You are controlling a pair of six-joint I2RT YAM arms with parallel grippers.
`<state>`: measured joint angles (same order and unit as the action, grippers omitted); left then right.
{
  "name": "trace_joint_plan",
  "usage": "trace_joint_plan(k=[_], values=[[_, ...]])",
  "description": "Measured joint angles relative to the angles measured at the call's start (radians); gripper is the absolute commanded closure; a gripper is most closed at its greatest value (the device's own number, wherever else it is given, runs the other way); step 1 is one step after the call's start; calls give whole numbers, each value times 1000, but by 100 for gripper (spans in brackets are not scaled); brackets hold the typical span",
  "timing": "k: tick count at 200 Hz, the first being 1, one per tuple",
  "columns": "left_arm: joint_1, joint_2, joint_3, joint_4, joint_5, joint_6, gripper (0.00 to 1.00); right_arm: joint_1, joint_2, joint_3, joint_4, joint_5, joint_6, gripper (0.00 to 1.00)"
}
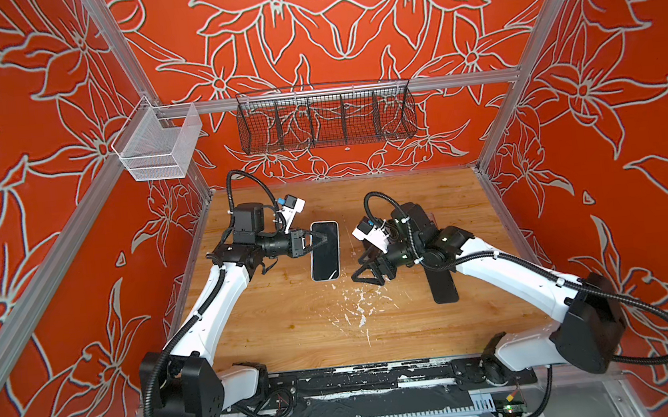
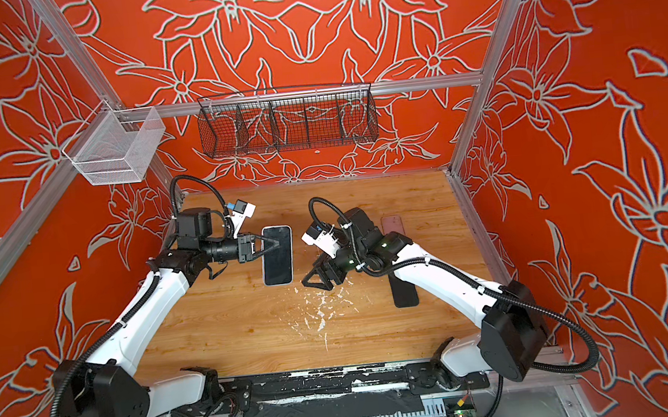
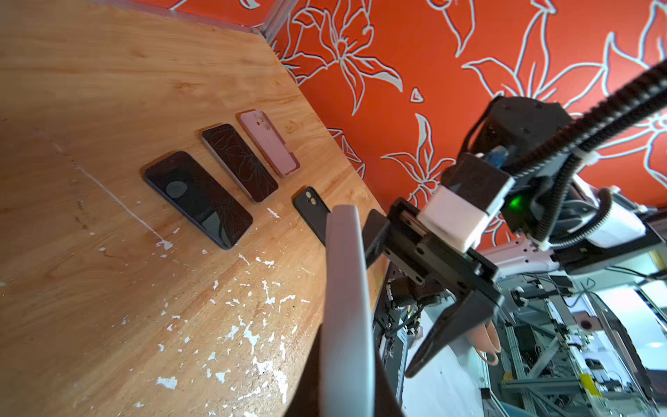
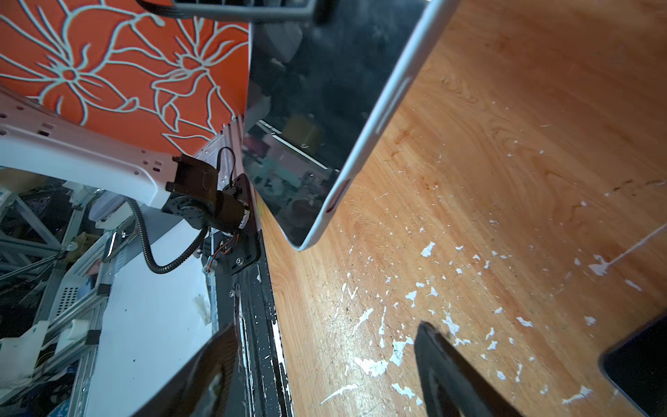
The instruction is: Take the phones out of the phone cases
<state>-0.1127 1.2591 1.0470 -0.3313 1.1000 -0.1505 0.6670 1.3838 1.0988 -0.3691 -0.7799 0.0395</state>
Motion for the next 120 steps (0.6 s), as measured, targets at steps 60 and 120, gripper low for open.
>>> trace_joint_plan(k=[60, 120], values=[[1, -16, -17, 3, 62, 31, 100, 2, 32, 17, 15, -86, -1, 32], [1, 27, -17, 19, 89, 3, 100, 23, 35, 17, 64, -89, 20, 37]])
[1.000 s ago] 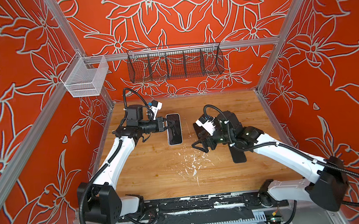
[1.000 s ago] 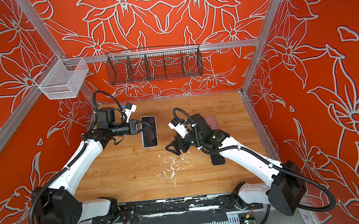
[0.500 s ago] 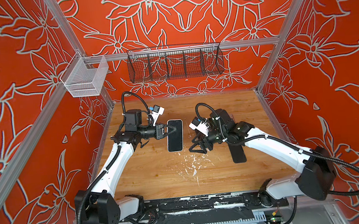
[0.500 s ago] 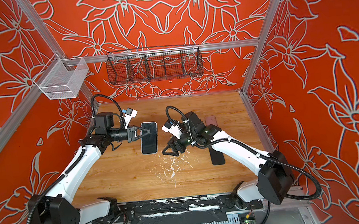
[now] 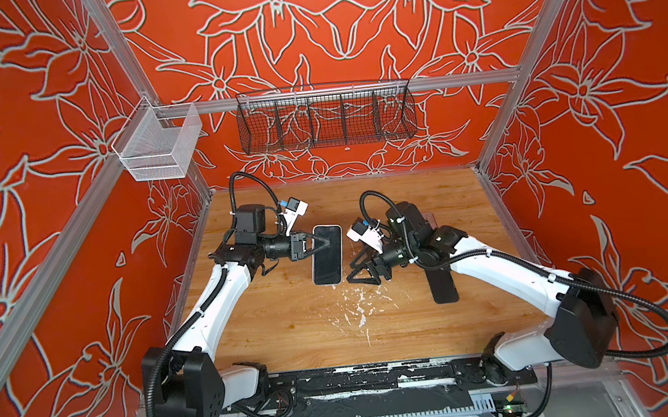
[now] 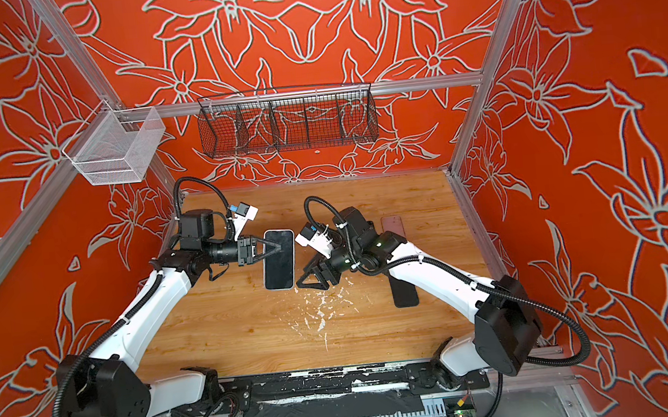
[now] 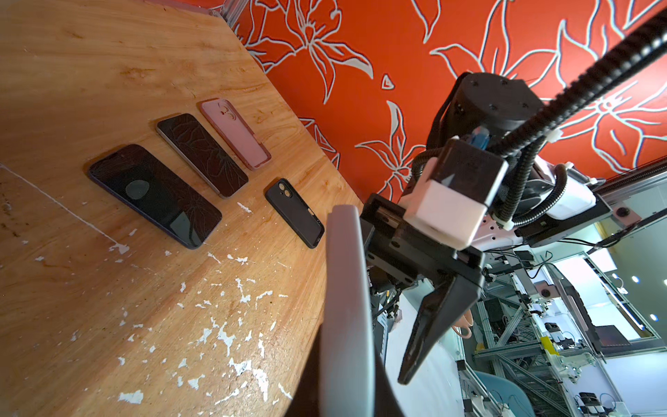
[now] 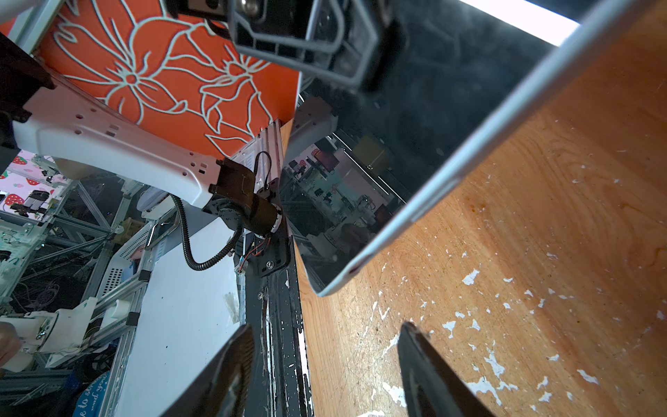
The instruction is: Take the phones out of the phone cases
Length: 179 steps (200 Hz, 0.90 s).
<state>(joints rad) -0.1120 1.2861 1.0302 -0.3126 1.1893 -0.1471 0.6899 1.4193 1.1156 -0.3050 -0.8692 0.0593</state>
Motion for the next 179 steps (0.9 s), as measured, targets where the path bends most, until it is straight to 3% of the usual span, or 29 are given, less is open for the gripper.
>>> trace_joint_plan(k=[179], values=[[0, 2, -14, 137, 54, -121, 100, 58, 79, 24, 13, 8, 1, 54]])
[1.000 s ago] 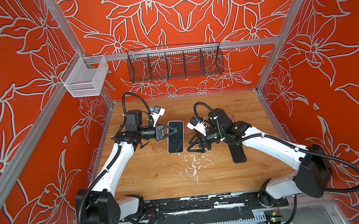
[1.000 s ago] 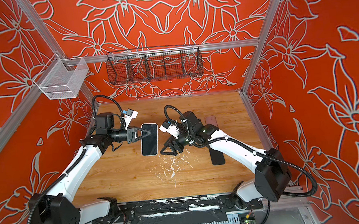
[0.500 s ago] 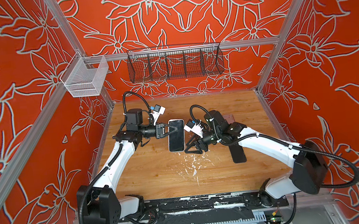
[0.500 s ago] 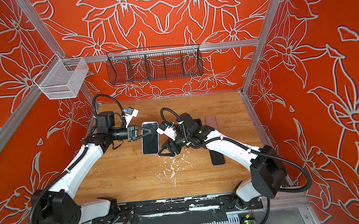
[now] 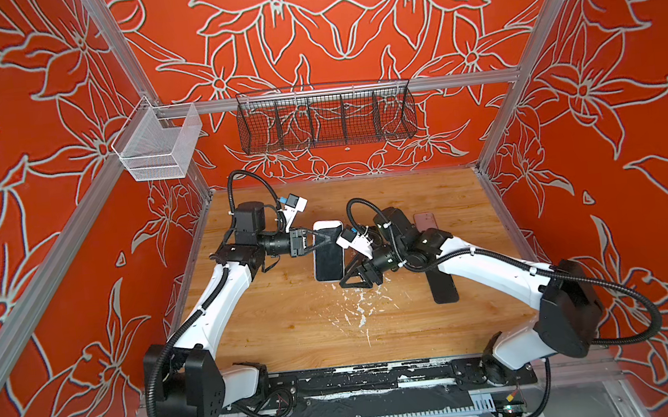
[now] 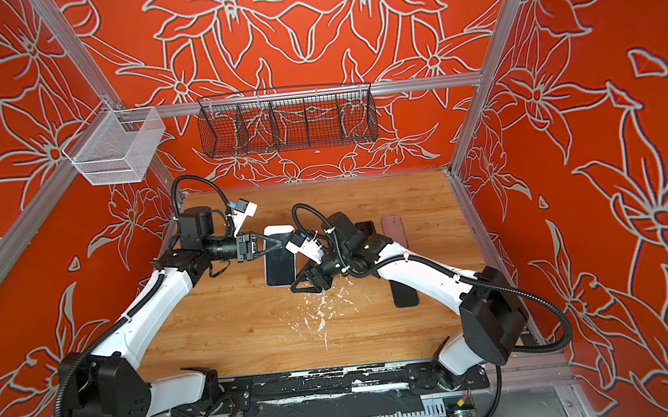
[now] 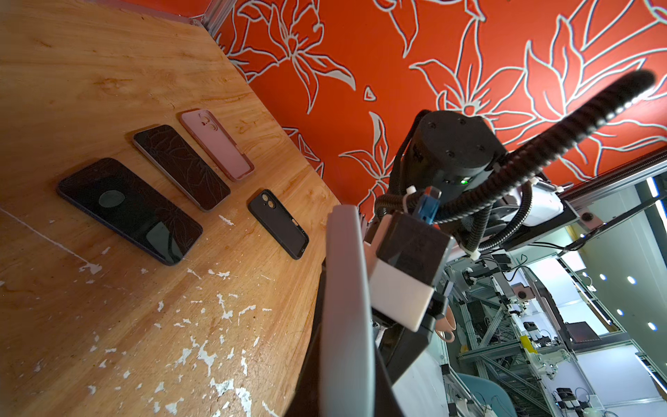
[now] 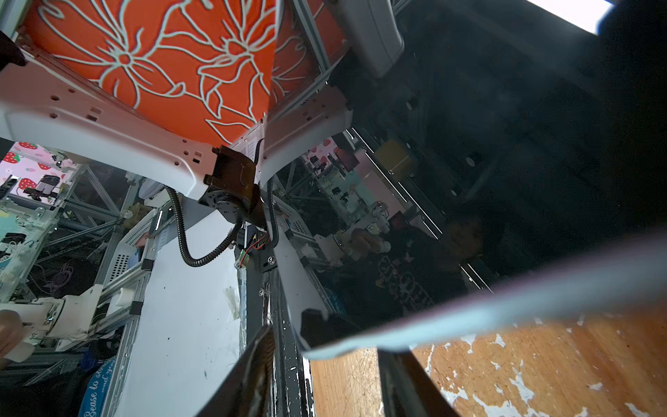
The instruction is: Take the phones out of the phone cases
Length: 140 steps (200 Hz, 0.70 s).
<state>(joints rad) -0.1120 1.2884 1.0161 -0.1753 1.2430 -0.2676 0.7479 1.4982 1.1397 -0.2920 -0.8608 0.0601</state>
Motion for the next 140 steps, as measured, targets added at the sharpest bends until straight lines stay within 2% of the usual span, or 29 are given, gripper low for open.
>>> trace_joint_plan(k=[37, 100, 140], values=[[0, 2, -2, 24, 13, -21, 100, 11, 5, 16, 9, 0, 0, 62], [0, 3, -4, 35, 24, -22, 100, 18, 13, 27, 1, -2, 5, 81], [0, 9, -4, 51, 60, -21, 100, 30, 10, 27, -3, -9, 11, 84]])
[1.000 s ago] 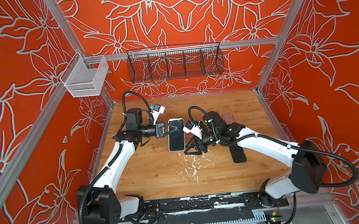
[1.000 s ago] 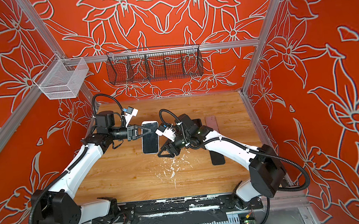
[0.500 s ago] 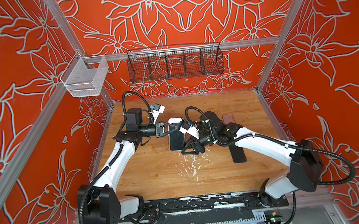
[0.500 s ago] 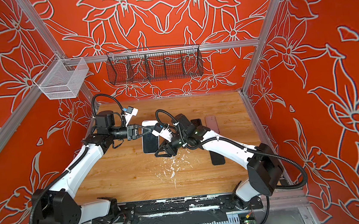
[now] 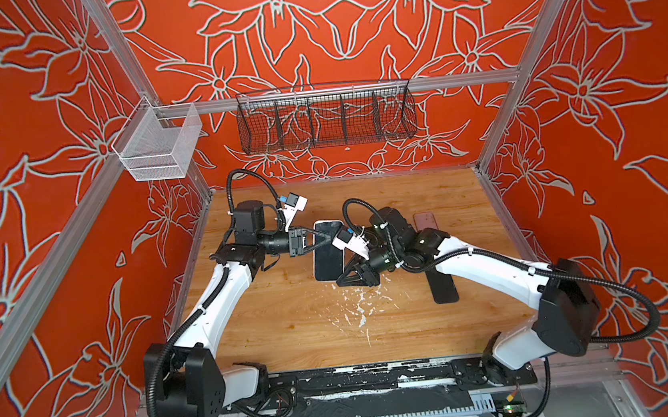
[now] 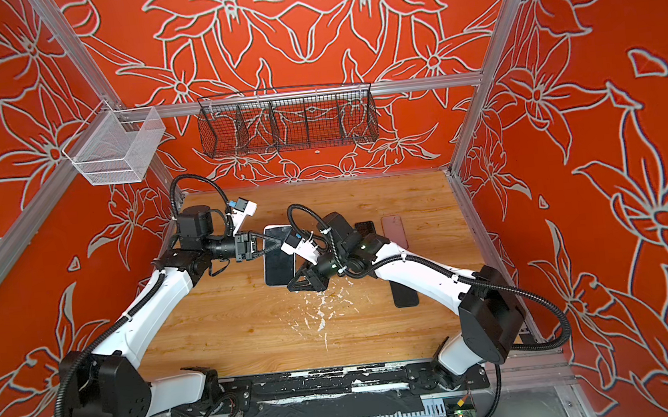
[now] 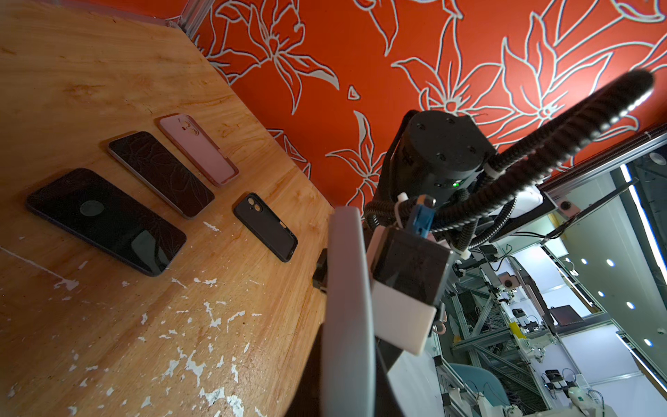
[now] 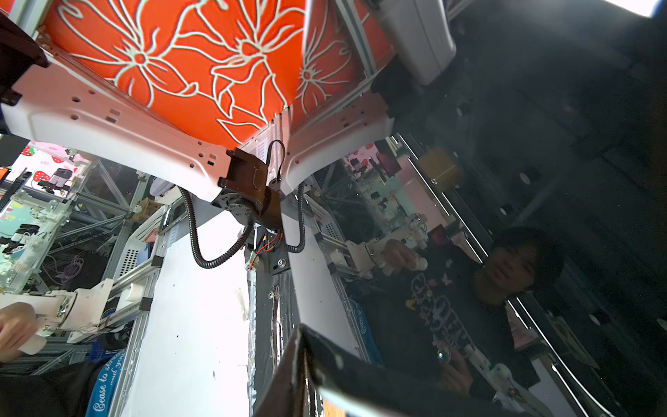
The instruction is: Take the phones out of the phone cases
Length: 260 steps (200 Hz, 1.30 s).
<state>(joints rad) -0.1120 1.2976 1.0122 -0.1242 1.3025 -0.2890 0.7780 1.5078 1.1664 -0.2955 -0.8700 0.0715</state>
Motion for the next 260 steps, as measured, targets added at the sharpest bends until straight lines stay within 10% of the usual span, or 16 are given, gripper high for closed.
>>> trace_joint_plan(k=[260], values=[[-105, 147, 36, 261, 35, -267, 100, 70, -151, -89, -55, 320, -171, 75]])
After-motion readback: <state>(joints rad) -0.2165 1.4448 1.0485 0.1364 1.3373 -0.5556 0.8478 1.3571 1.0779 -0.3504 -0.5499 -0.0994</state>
